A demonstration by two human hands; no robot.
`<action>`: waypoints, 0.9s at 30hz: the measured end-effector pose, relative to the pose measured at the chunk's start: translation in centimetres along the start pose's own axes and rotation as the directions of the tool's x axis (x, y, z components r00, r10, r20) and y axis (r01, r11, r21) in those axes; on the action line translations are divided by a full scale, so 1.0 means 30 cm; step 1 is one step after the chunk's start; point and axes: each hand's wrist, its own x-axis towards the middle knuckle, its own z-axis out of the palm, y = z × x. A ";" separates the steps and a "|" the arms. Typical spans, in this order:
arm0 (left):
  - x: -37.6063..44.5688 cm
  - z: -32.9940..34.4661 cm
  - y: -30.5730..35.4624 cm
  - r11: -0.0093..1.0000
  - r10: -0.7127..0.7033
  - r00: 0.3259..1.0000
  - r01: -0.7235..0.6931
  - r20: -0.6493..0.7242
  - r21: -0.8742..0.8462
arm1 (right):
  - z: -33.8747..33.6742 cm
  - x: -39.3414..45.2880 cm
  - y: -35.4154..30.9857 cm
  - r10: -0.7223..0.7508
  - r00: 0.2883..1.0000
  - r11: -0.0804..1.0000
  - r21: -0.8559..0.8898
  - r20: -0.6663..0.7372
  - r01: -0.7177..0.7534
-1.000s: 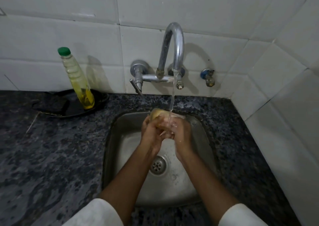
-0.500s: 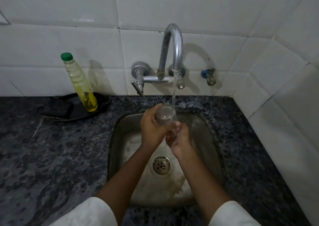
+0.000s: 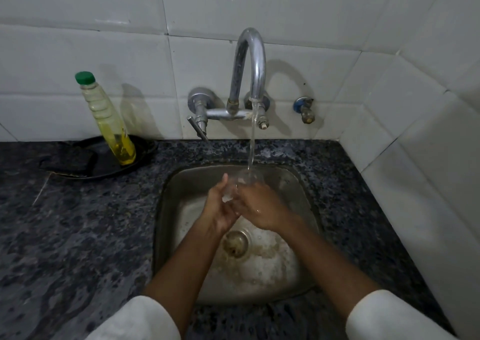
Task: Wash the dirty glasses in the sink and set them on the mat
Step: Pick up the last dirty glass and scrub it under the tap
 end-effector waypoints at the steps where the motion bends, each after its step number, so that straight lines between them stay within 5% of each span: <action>1: -0.001 0.003 0.020 0.995 -0.021 0.999 0.024 -0.033 0.097 | -0.013 -0.015 0.021 -0.035 0.992 0.974 -0.219 0.124 0.062; 4: -0.017 0.004 0.041 0.978 -0.036 0.999 0.042 -0.034 0.202 | -0.020 -0.022 0.026 -0.072 0.997 0.952 -0.298 0.009 0.072; 6: -0.015 0.009 0.023 0.996 0.006 0.996 -0.013 0.084 0.090 | 0.010 0.015 -0.029 0.126 0.959 0.979 0.190 -0.255 -0.078; 8: -0.009 0.011 0.012 0.999 0.050 0.991 -0.048 0.122 -0.018 | 0.033 0.039 -0.068 0.299 0.905 0.840 0.534 -0.302 -0.099; 10: 0.004 0.003 0.037 1.000 0.016 0.995 -0.018 0.095 0.021 | 0.019 0.022 -0.057 0.111 0.980 0.976 0.203 -0.164 -0.077; 12: 0.018 -0.017 0.062 0.983 -0.065 0.998 0.060 0.021 0.172 | -0.004 -0.004 -0.011 -0.015 0.993 0.969 -0.243 0.113 0.042; 13: 0.018 -0.031 0.059 0.975 -0.078 0.997 0.077 -0.002 0.207 | -0.009 -0.006 0.006 -0.017 0.990 0.953 -0.296 0.140 0.058; 15: 0.008 -0.030 0.040 0.990 -0.041 0.998 0.033 0.055 0.141 | 0.010 0.007 -0.024 0.008 0.999 0.989 -0.147 -0.036 -0.014; 18: 0.013 -0.005 -0.009 0.996 0.036 0.991 -0.025 0.128 -0.089 | 0.040 0.055 -0.096 0.319 0.905 0.861 0.486 -0.283 -0.151; 20: 0.027 0.006 0.013 0.994 0.066 0.989 -0.053 0.129 -0.098 | 0.029 0.048 -0.080 0.208 0.949 0.959 0.241 -0.238 -0.150; 23: 0.042 0.009 0.059 0.991 -0.077 0.997 0.074 0.026 0.109 | -0.026 0.008 -0.021 -0.002 0.995 0.957 -0.288 0.096 0.030; 25: 0.009 0.011 0.045 0.992 -0.101 0.992 0.094 0.075 0.088 | -0.041 0.004 -0.030 -0.031 0.997 0.956 -0.288 0.065 0.049; 27: 0.002 0.017 0.006 0.998 -0.033 0.983 0.042 0.183 -0.047 | -0.022 0.025 -0.068 0.069 0.976 0.994 -0.068 -0.208 -0.085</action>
